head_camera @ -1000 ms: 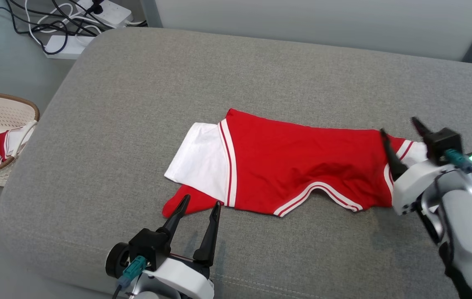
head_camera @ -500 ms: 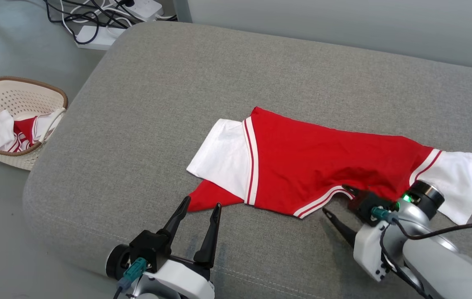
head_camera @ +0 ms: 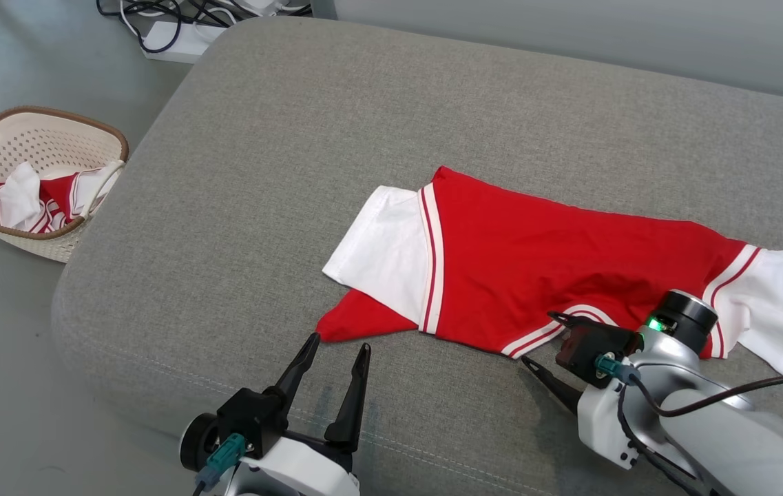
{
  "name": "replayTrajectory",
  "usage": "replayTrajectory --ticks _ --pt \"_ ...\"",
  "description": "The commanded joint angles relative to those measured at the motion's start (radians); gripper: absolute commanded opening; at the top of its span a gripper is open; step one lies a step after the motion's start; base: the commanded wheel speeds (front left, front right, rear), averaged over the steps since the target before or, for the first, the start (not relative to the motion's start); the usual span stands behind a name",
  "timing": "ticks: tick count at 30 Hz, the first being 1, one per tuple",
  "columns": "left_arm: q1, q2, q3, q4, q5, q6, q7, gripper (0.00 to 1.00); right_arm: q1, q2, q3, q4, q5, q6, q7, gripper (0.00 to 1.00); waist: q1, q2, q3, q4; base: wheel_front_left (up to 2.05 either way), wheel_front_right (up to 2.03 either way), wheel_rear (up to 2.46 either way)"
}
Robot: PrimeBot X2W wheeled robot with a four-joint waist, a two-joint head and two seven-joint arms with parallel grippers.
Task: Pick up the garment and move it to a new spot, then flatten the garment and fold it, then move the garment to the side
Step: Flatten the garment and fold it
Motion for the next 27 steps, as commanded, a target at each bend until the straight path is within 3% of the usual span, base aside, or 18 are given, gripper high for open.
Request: replayTrajectory --ticks 1,8,16,17,19,21,22,23,27 --pt "-0.025 0.004 0.031 -0.025 -0.008 0.008 -0.010 1.00 0.004 0.004 0.001 -0.006 -0.012 0.003 -0.008 1.00 0.0000 0.0000 0.004 0.006 0.00 0.00 0.00" --pt "-0.029 0.004 0.026 -0.023 -0.023 0.011 -0.010 1.00 -0.024 0.025 0.083 0.020 -0.017 0.003 0.015 1.00 0.0000 0.0000 0.018 0.032 0.00 0.00 0.00" --pt "-0.031 0.004 0.022 -0.026 -0.036 0.017 -0.010 1.00 -0.053 0.033 0.070 0.099 -0.053 0.003 0.037 1.00 0.0000 0.0000 0.035 0.051 0.00 0.00 0.00" --pt "-0.031 0.004 0.022 -0.027 -0.037 0.017 -0.010 1.00 -0.053 0.032 0.075 0.107 -0.058 0.003 0.042 0.95 0.0000 0.0000 0.037 0.053 0.00 0.00 0.00" --pt "-0.032 0.004 0.021 -0.028 -0.039 0.018 -0.010 1.00 -0.055 0.032 0.085 0.122 -0.060 0.003 0.058 0.49 0.0000 0.0000 0.040 0.054 0.00 0.00 0.00" --pt "-0.034 0.004 0.022 -0.029 -0.041 0.018 -0.010 1.00 -0.060 0.033 0.095 0.132 -0.053 0.003 0.071 0.31 0.0000 0.0000 0.043 0.053 0.00 0.00 0.00" --pt "-0.035 0.004 0.021 -0.030 -0.041 0.018 -0.010 1.00 -0.068 0.032 0.100 0.136 -0.054 0.003 0.074 0.13 0.0000 0.0000 0.045 0.052 0.00 0.00 0.00" --pt "-0.036 0.004 0.021 -0.031 -0.040 0.018 -0.010 1.00 -0.074 0.032 0.099 0.140 -0.048 0.003 0.077 0.03 0.0000 0.0000 0.046 0.051 0.00 0.00 0.00" --pt "-0.041 0.004 0.020 -0.033 -0.039 0.019 -0.010 1.00 -0.106 0.031 0.070 0.145 -0.031 0.003 0.067 0.00 0.0000 0.0000 0.051 0.045 0.00 0.00 0.00"
